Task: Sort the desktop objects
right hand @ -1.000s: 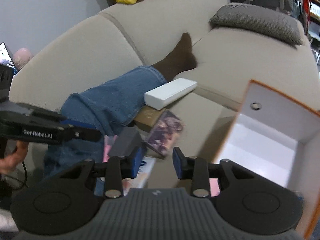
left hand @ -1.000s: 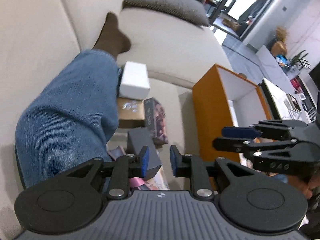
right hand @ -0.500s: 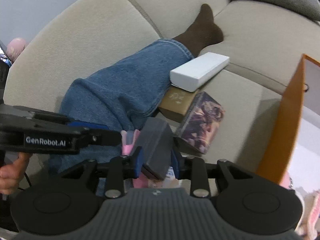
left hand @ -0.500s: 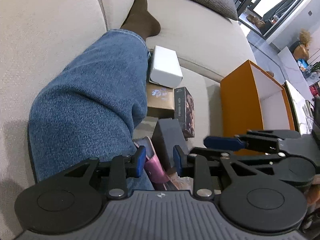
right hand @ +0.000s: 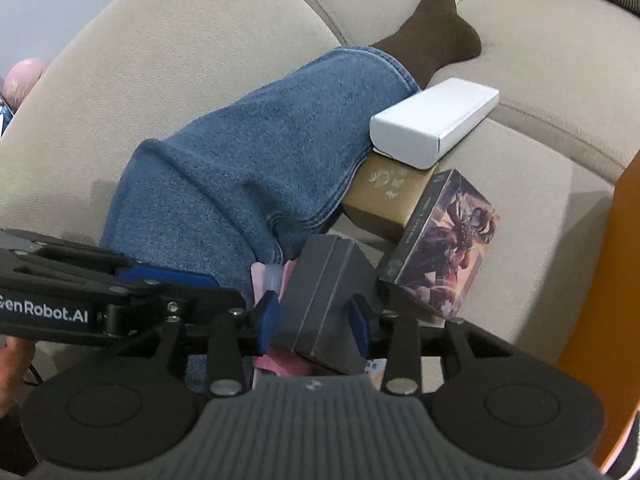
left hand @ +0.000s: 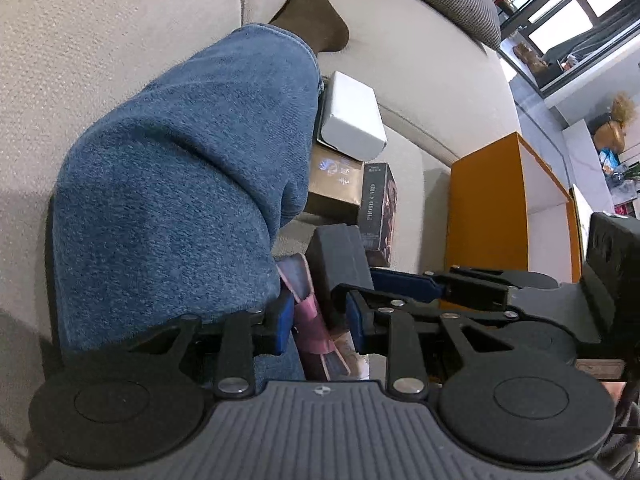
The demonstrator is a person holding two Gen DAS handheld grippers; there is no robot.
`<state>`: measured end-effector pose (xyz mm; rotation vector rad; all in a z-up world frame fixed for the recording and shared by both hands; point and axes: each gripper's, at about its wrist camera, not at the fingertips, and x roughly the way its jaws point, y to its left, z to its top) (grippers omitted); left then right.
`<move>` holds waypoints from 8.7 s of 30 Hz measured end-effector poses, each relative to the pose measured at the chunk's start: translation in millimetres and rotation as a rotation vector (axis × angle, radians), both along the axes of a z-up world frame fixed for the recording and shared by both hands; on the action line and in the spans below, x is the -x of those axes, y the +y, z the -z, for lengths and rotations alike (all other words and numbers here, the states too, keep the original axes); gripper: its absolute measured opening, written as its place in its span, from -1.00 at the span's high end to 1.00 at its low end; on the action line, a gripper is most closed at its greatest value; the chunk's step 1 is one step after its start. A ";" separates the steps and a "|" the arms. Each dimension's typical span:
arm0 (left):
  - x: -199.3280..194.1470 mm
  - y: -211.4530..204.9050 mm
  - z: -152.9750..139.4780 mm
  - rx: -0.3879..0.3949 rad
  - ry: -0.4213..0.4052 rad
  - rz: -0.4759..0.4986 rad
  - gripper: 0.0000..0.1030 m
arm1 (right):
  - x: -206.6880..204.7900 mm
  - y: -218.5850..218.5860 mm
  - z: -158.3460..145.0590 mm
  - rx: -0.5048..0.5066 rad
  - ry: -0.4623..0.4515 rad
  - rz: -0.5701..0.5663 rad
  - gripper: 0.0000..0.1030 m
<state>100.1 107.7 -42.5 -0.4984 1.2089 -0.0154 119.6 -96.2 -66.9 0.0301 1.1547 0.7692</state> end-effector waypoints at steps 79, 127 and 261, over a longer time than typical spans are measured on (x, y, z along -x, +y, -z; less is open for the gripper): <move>-17.5 -57.0 28.8 -0.177 0.102 0.037 0.34 | 43.1 -46.3 -9.0 0.249 -0.192 0.048 0.33; -12.0 -61.1 25.5 -0.230 0.123 -0.006 0.55 | 60.4 -5.2 7.2 0.000 -0.171 -0.305 1.00; -103.7 -172.9 -50.9 -0.025 -0.252 0.205 0.20 | -65.4 -236.9 16.2 -0.044 0.098 0.661 0.53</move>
